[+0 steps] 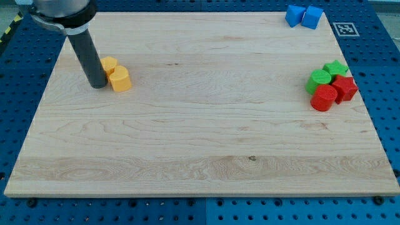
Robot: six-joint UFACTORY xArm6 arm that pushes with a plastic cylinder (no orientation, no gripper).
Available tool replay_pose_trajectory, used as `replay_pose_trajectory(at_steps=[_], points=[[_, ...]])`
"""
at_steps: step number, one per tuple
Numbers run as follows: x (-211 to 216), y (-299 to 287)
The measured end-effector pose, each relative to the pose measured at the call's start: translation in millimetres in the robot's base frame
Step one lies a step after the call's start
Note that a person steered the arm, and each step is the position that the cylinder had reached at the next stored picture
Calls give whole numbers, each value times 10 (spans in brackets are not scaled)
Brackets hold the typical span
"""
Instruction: Place the yellow hexagon left to the blue triangle
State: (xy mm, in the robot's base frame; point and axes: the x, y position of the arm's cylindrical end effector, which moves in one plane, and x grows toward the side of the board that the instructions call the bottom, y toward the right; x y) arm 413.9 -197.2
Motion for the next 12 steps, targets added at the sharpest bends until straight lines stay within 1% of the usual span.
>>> replay_pose_trajectory(at_steps=[1, 2, 4, 5, 7, 10, 12], points=[[0, -55], [-182, -118], [-242, -90], [-348, -25], [-508, 391], [-970, 1201], [-1255, 1642]])
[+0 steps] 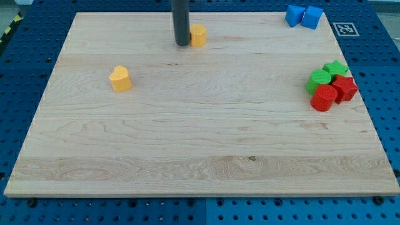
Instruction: Place the yellow hexagon left to the blue triangle
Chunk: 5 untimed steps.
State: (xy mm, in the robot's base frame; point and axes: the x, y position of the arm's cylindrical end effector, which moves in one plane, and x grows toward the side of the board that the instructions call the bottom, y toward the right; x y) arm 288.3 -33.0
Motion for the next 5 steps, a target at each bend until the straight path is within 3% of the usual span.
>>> replay_pose_trajectory(at_steps=[5], points=[[-614, 1263]])
